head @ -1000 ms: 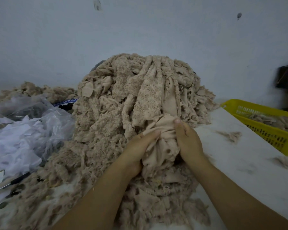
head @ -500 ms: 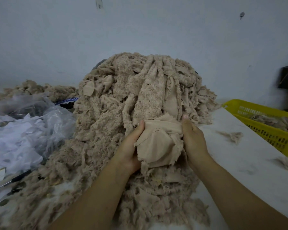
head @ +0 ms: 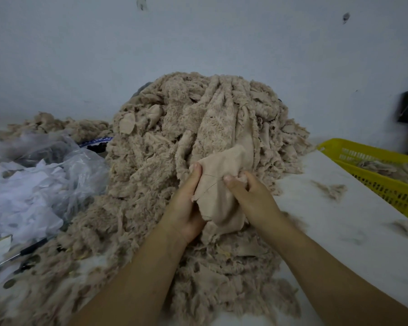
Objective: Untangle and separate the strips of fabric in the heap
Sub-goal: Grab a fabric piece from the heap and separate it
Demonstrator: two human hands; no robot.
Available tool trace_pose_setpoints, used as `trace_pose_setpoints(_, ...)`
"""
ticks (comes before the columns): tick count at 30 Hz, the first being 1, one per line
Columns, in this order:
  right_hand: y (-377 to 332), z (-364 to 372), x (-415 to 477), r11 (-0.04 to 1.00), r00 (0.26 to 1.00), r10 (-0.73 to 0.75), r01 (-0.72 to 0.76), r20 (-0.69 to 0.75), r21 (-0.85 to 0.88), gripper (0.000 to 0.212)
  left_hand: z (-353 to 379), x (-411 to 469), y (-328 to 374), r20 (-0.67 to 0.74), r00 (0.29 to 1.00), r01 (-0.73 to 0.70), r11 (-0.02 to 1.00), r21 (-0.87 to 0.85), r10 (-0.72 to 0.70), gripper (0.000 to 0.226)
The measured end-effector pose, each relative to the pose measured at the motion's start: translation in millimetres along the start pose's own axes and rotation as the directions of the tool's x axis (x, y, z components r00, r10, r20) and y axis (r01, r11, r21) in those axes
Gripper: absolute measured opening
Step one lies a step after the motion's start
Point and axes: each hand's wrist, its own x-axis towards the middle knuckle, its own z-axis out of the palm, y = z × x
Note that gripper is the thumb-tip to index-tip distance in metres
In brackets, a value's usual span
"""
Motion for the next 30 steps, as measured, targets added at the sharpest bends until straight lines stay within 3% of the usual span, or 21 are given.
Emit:
trace_pose_setpoints(2, 2.2, -2.3, 2.4, 0.999, 0.998, -0.002, 0.004, -0.056, 0.035, 0.009, 0.2, 1.4, -0.2, -0.001, 1.000, 0.007, 0.999, 0.047, -0.007, 0.050)
trace_pose_setpoints(6, -1.1, -5.5, 0.5, 0.998, 0.997, -0.069, 0.069, -0.045, -0.003, 0.018, 3.5, 0.4, -0.3, -0.024, 0.997, 0.078, 0.973, 0.216, -0.074, 0.067)
trace_pose_setpoints(9, -0.4, -2.0, -0.7, 0.984, 0.994, -0.092, 0.099, 0.051, -0.150, 0.011, 3.5, 5.1, -5.4, -0.084, 0.996, 0.050, 0.952, 0.304, -0.025, 0.045)
trace_pose_setpoints(12, -1.1, 1.2, -4.4, 0.980, 0.988, -0.075, 0.098, 0.134, -0.174, 0.014, 2.3, 7.5, -6.9, -0.225, 0.974, 0.043, 0.943, 0.329, 0.034, 0.022)
trace_pose_setpoints(14, -2.9, 2.3, -5.9, 0.988, 0.990, -0.065, 0.081, 0.126, -0.131, 0.018, 3.6, 7.9, -5.0, -0.271, 0.960, 0.007, 0.963, 0.269, 0.069, 0.033)
trace_pose_setpoints(17, -7.8, 4.1, -4.7, 0.997, 0.997, -0.058, 0.060, 0.042, -0.054, 0.027, 2.6, 13.5, 2.6, -0.302, 0.952, -0.040, 0.998, 0.041, 0.050, 0.051)
trace_pose_setpoints(21, -13.8, -7.4, 2.0, 0.979, 0.984, 0.053, -0.018, -0.168, 0.205, 0.024, -30.5, 17.7, 26.2, -0.417, 0.902, -0.236, 0.937, -0.258, 0.112, 0.041)
trace_pose_setpoints(24, -9.4, -20.6, 7.7, 0.926, 0.954, 0.187, -0.092, -0.236, 0.365, 0.018, -32.4, 11.3, 23.6, -0.272, 0.954, -0.211, 0.922, -0.325, 0.122, 0.045)
trace_pose_setpoints(26, -5.6, -19.9, 8.2, 0.919, 0.940, 0.230, -0.125, -0.251, 0.374, 0.017, -19.6, 10.8, 15.2, -0.141, 0.983, -0.157, 0.943, -0.293, 0.120, 0.069)
trace_pose_setpoints(28, -5.1, -16.5, 7.0, 0.916, 0.929, 0.247, -0.131, -0.275, 0.380, 0.018, -7.1, 8.5, 9.6, -0.042, 0.994, -0.106, 0.991, -0.080, 0.103, 0.093)
trace_pose_setpoints(30, -7.0, -14.7, 6.2, 0.906, 0.924, 0.270, -0.149, -0.271, 0.396, 0.035, 1.9, 3.3, 3.1, 0.017, 0.997, -0.076, 0.973, 0.220, 0.075, 0.099)
